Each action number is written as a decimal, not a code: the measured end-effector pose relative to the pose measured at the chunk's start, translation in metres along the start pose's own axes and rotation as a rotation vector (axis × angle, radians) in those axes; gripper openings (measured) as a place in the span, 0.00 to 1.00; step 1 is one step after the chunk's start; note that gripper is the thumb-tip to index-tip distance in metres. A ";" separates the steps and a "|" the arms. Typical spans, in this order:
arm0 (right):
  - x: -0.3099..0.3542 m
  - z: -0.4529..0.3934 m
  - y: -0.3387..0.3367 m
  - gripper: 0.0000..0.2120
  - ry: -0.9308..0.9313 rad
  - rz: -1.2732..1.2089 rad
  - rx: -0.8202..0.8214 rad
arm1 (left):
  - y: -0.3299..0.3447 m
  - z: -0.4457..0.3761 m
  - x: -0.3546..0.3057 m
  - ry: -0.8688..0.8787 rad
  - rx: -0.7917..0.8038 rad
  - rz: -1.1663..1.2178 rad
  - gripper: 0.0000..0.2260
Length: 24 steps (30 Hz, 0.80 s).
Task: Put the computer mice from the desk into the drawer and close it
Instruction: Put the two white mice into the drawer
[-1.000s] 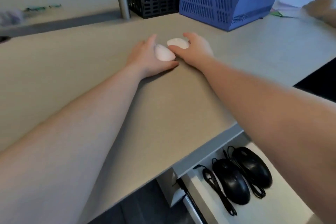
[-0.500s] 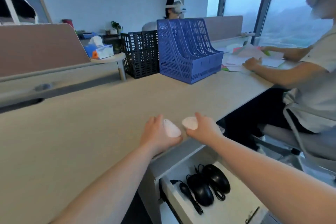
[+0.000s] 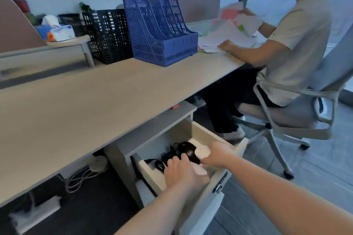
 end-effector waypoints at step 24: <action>0.030 -0.052 0.060 0.24 -0.125 0.437 0.358 | 0.058 -0.040 0.036 -0.139 0.279 -0.153 0.38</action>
Point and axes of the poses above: each hand's wrist, its own z-axis away from the middle knuckle, its own y-axis out of the palm, x = y × z, the point moved 2 cm from there along -z, towards the middle knuckle, and after that the axes turned 13 degrees about z, right-handed, at the moved point
